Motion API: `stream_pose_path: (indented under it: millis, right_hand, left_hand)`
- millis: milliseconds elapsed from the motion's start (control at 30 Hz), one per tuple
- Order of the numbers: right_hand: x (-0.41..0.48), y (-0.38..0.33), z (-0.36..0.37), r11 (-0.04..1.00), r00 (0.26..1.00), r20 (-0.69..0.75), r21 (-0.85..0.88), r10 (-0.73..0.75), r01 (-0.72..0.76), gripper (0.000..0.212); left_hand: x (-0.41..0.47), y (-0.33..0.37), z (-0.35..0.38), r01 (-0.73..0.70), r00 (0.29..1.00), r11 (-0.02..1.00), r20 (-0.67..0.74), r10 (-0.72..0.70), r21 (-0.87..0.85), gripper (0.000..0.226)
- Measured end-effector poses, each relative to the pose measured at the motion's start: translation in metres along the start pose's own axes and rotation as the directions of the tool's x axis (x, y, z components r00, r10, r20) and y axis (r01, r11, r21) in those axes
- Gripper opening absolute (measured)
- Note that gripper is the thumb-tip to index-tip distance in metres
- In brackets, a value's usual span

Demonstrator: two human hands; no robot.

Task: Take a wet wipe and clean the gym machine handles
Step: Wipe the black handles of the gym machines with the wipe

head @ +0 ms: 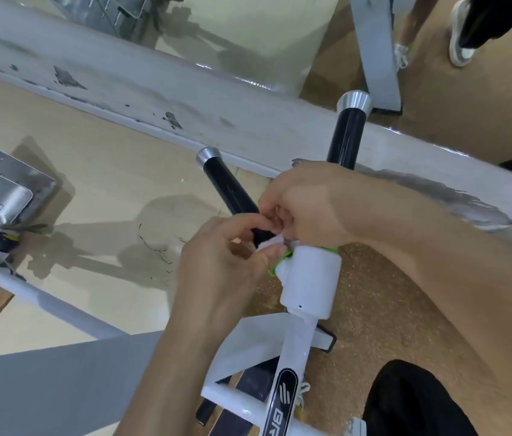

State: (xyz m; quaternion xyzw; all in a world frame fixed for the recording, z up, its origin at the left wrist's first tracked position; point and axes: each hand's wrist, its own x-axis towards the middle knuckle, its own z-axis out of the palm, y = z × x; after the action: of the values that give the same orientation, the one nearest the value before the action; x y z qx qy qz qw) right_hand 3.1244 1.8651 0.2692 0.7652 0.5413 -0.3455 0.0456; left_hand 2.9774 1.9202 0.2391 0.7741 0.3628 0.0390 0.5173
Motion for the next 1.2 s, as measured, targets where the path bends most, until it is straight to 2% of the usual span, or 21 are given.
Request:
stream_pose_path:
  millis: [100, 200, 267, 333, 433, 533, 633, 733, 833, 900, 967, 1033, 1100, 1133, 1200]
  right_hand:
    - [0.010, -0.004, -0.001, 0.997, 0.995, 0.071, 0.023, 0.070, -0.071, 0.018]
    - [0.019, 0.000, -0.007, 0.981, 0.984, 0.157, 0.159, 0.084, -0.109, 0.015]
    - [0.028, 0.007, -0.016, 0.949, 0.965, 0.249, 0.275, 0.086, -0.155, 0.021]
    - [0.035, 0.013, -0.025, 0.886, 0.916, 0.395, 0.395, 0.074, -0.242, 0.026]
    - [0.040, 0.020, -0.035, 0.804, 0.831, 0.555, 0.510, -0.039, -0.304, 0.027]
    - [0.043, 0.021, -0.032, 0.857, 0.797, 0.599, 0.448, -0.075, -0.256, 0.035]
    - [0.045, 0.013, -0.021, 0.931, 0.852, 0.523, 0.315, -0.008, -0.185, 0.025]
    - [0.042, 0.012, -0.014, 0.864, 0.918, 0.391, 0.438, 0.066, -0.249, 0.015]
    - [0.043, 0.010, -0.008, 0.835, 0.968, 0.163, 0.491, 0.193, -0.249, 0.006]
    - [0.041, 0.006, -0.008, 0.875, 0.966, 0.080, 0.412, 0.245, -0.256, 0.015]
    - [0.036, 0.000, -0.011, 0.884, 0.959, 0.135, 0.372, 0.250, -0.283, 0.017]
    - [0.026, -0.009, -0.010, 0.922, 0.953, 0.175, 0.260, 0.247, -0.286, 0.008]
    - [0.016, -0.017, 0.000, 0.957, 0.964, 0.100, 0.136, 0.246, -0.258, 0.016]
    - [0.011, -0.020, 0.005, 0.958, 0.968, 0.040, 0.134, 0.250, -0.253, 0.018]
    - [0.013, -0.022, 0.011, 0.930, 0.954, -0.042, 0.238, 0.297, -0.279, 0.010]
  left_hand:
    - [0.000, 0.001, 0.008, 0.078, 0.993, 0.996, -0.086, -0.080, -0.033, 0.018]
    - [0.007, 0.010, 0.018, -0.008, 0.989, 0.993, -0.145, 0.026, 0.120, 0.010]
    - [0.014, 0.013, 0.020, -0.038, 0.984, 0.991, -0.166, 0.060, 0.129, 0.010]
    - [0.017, 0.015, 0.017, -0.022, 0.990, 0.999, -0.141, 0.027, 0.039, 0.019]
    - [0.012, 0.015, 0.012, -0.035, 0.999, 0.997, -0.015, 0.034, -0.074, 0.028]
    - [0.008, 0.010, 0.011, -0.083, 0.995, 0.995, -0.058, 0.087, 0.056, 0.026]
    - [0.015, -0.004, 0.005, 0.010, 0.984, 0.999, -0.177, -0.004, 0.036, 0.021]
    - [0.013, -0.011, 0.006, 0.076, 0.992, 0.984, -0.091, -0.091, -0.159, 0.013]
    - [0.011, -0.010, 0.011, 0.076, 0.990, 0.975, -0.099, -0.099, -0.207, 0.019]
    - [0.014, -0.008, 0.011, 0.070, 0.989, 0.978, -0.114, -0.094, -0.198, 0.024]
    - [0.017, -0.010, 0.012, 0.077, 0.986, 0.967, -0.124, -0.110, -0.245, 0.024]
    - [0.016, -0.013, 0.012, 0.094, 0.983, 0.939, -0.120, -0.141, -0.331, 0.020]
    - [0.013, -0.016, 0.014, 0.110, 0.978, 0.915, -0.122, -0.170, -0.388, 0.018]
    - [0.012, -0.017, 0.016, 0.115, 0.975, 0.909, -0.129, -0.180, -0.401, 0.017]
    - [0.011, -0.018, 0.018, 0.123, 0.971, 0.897, -0.135, -0.197, -0.424, 0.016]
